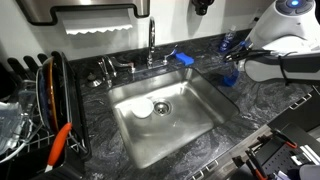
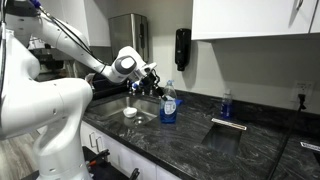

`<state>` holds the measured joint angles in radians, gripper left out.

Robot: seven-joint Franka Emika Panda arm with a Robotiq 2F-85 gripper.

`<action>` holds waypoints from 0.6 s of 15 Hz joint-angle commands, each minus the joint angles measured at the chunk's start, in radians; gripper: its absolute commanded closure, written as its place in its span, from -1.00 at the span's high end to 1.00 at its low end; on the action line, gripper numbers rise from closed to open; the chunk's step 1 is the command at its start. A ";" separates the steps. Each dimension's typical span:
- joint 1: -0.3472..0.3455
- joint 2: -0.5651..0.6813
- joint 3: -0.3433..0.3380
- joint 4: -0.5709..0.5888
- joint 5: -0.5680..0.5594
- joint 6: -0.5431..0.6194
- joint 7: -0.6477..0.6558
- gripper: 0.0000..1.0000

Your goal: Pick the soap bottle and put it on the right of the counter

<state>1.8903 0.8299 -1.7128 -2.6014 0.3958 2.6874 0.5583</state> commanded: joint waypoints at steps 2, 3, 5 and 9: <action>-0.081 0.021 0.032 0.045 -0.004 -0.009 0.025 -0.84; -0.089 0.017 0.033 0.047 -0.004 -0.007 0.027 -0.84; -0.103 0.013 0.033 0.050 -0.006 -0.006 0.026 0.14; -0.123 0.007 0.030 0.051 -0.007 -0.002 0.019 0.56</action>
<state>1.8031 0.8301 -1.6906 -2.5718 0.3958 2.6882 0.5771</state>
